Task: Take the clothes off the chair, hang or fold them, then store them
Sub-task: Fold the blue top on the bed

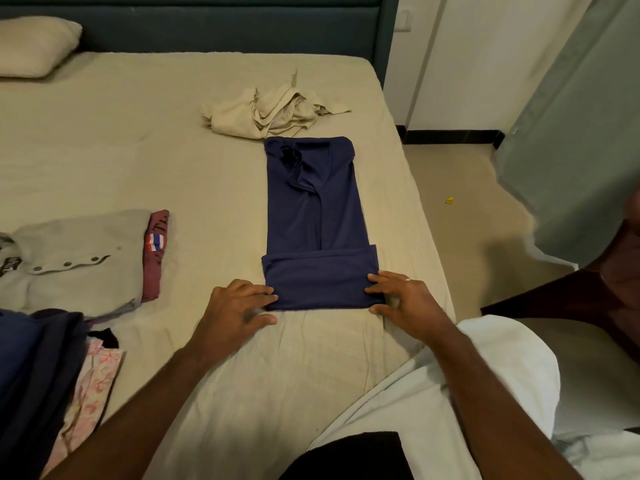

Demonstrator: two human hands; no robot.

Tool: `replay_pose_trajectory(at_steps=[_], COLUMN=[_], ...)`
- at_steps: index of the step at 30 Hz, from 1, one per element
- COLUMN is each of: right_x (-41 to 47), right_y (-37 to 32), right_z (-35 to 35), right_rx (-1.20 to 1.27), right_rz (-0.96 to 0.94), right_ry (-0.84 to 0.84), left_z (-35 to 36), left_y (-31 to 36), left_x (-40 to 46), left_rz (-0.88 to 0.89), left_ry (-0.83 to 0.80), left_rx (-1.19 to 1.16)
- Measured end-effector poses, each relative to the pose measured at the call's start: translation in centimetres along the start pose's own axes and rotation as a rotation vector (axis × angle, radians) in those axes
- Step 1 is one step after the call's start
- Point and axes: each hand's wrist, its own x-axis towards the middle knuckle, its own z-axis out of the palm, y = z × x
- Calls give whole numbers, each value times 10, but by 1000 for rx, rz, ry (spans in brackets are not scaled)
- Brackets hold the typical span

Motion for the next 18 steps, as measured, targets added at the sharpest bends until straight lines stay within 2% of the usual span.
replay_pose_trajectory(at_steps=[3,5,10,13,18], right_x=[-1,-2,-19,-30,-37], right_y=[-4,-8,-26,-37,-57], right_z=[-2,-5,-25,-36,-65], right_rx=[-104,-140,-204,-89,308], right_rz=[-54,-22,106,153,142], right_ry=[33,33,-64,-112,-339], left_z=[-6,-15,-49,-69,-108], left_y=[5,8,12,20,35], left_x=[10,16,23,22,29], left_rz=[124,131,39,17,-116], left_ry=[12,-36,-300,-399,-735], left_rx=[136,139,-21,-176,-489])
